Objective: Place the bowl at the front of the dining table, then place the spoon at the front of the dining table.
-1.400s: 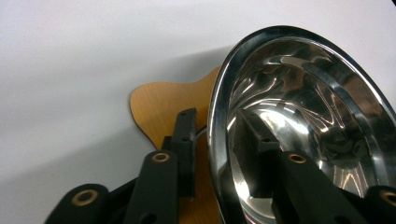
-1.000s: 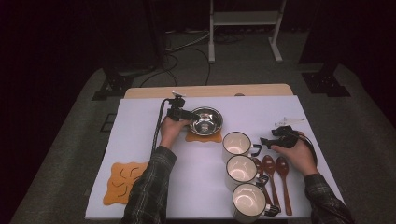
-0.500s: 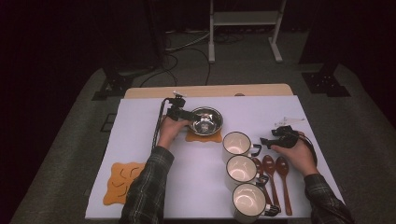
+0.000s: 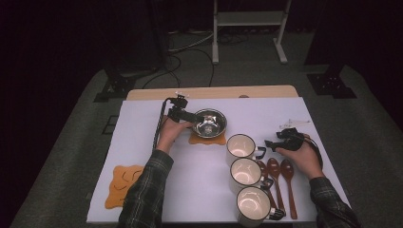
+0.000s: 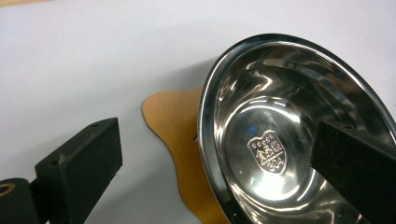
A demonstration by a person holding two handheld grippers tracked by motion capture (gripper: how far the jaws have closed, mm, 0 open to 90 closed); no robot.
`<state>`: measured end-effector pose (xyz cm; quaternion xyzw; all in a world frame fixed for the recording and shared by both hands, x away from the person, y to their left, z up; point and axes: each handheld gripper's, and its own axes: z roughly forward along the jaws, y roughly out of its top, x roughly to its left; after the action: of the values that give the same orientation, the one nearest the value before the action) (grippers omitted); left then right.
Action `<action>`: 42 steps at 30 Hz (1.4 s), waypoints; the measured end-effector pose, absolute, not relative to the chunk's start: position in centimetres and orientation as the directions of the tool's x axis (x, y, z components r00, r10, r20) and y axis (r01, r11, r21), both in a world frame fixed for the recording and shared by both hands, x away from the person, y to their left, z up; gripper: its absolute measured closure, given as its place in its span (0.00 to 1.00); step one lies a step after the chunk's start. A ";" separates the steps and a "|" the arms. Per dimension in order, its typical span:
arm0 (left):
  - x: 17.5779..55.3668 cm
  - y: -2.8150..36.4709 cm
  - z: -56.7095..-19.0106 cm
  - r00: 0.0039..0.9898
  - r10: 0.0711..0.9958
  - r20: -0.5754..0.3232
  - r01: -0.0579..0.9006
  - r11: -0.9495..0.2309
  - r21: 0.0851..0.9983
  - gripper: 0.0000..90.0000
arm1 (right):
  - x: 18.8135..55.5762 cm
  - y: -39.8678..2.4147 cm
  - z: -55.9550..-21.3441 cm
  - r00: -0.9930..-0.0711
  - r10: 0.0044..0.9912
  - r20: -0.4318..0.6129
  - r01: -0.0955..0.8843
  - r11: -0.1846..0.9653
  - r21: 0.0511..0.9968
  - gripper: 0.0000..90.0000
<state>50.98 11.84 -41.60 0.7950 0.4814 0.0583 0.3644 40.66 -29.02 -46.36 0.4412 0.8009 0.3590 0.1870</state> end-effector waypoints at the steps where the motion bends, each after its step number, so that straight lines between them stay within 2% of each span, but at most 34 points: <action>1: 50.9 11.8 -41.6 0.532 0.808 -0.254 0.720 -0.273 0.638 0.02 | 40.7 -29.0 -46.4 -0.541 0.841 0.017 0.572 0.353 0.740 0.34; 42: 45.4 13.1 -40.6 0.574 0.799 -0.179 0.661 -0.323 0.677 0.02 | 40.7 -29.0 -46.4 -0.541 0.841 0.015 0.571 0.353 0.741 0.34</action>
<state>45.44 13.08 -40.64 0.8077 0.4520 0.0944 0.3665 40.65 -29.02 -46.36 0.4408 0.8008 0.3592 0.1881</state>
